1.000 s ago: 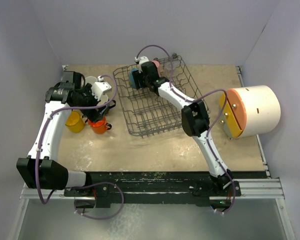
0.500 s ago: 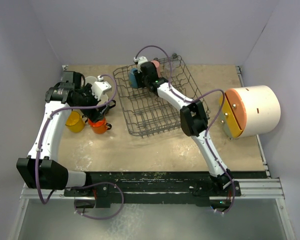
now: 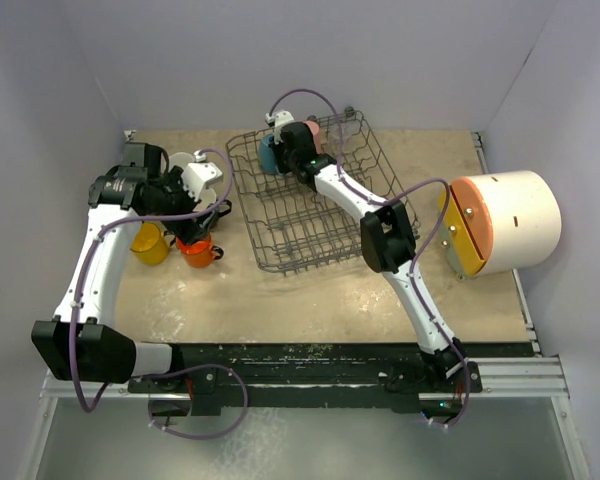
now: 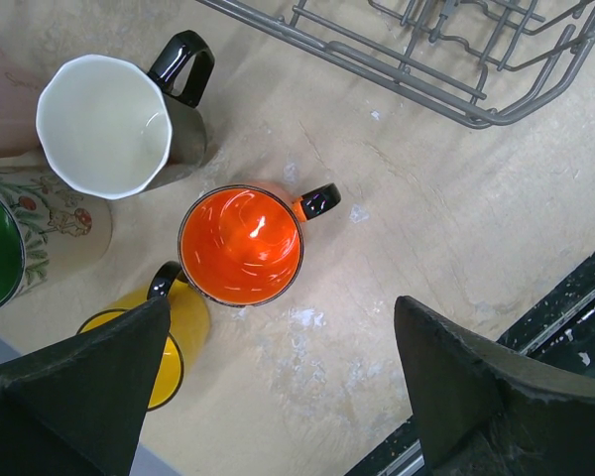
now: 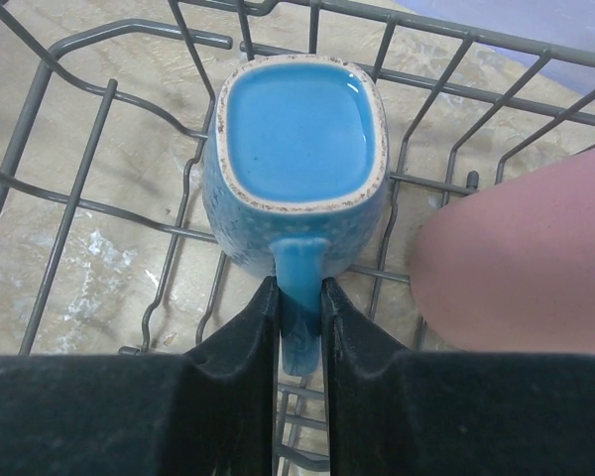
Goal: Unload the cups from the dish rack
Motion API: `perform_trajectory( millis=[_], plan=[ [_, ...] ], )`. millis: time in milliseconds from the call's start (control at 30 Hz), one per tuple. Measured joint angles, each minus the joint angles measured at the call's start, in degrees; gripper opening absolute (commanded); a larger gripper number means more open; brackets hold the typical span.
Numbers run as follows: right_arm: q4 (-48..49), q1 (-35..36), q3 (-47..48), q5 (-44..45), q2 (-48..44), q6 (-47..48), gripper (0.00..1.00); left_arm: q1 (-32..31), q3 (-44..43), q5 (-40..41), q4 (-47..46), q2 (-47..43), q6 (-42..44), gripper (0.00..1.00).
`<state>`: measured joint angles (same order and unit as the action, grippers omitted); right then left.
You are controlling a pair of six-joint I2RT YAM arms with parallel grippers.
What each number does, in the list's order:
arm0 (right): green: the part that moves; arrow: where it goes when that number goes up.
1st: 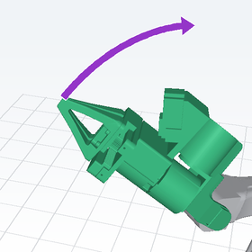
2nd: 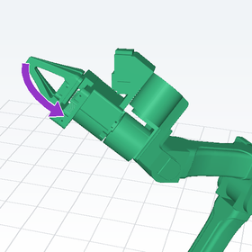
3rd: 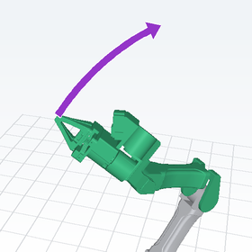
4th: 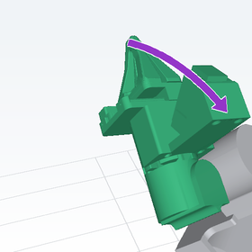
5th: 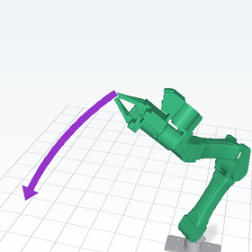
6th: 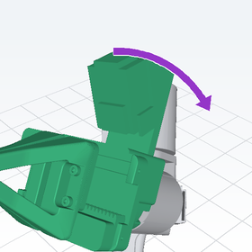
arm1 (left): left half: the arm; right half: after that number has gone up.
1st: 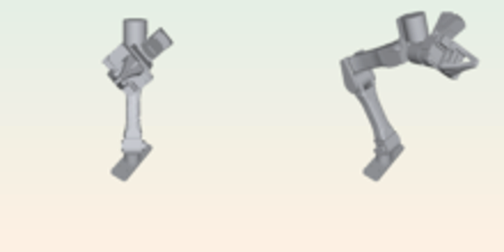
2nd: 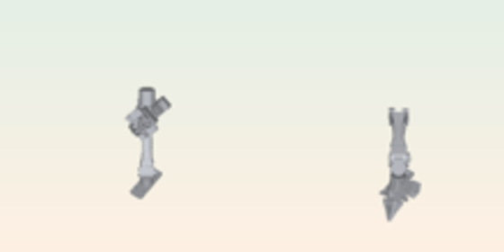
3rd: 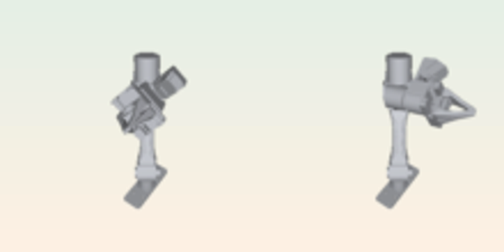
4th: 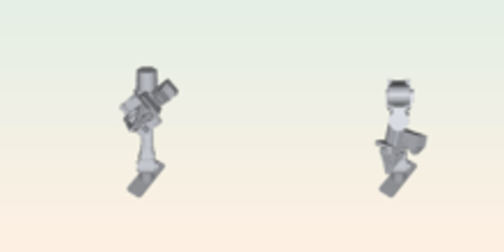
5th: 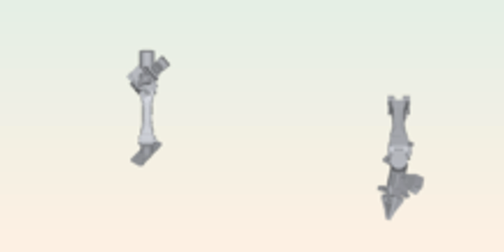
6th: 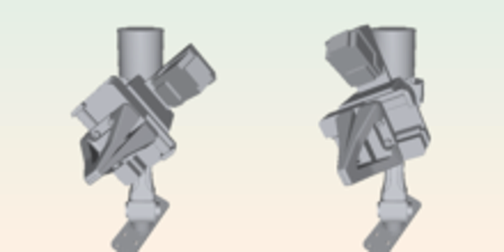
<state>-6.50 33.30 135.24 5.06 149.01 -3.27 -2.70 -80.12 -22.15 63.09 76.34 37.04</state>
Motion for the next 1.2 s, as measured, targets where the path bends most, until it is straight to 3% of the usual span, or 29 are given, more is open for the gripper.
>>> perform_trajectory(
  millis=[467,733,900,1200],
  plan=[
    [2.5,0.0,0.0,1.8,-1.1,2.8,0.00,0.0,0.2,0.0,-0.5,-1.5,0.0,0.96],
    [2.4,0.0,-1.2,2.7,-11.6,3.8,0.00,0.0,0.3,0.1,-2.3,-2.3,0.0,1.00],
    [3.1,0.1,-8.9,2.5,-23.8,1.4,0.00,0.0,0.3,0.0,-3.1,-3.5,-0.4,0.99],
    [4.5,0.2,-33.0,-2.8,-42.3,-10.8,0.00,0.0,1.6,-0.2,-5.3,-5.3,-1.5,1.00]
  ],
)
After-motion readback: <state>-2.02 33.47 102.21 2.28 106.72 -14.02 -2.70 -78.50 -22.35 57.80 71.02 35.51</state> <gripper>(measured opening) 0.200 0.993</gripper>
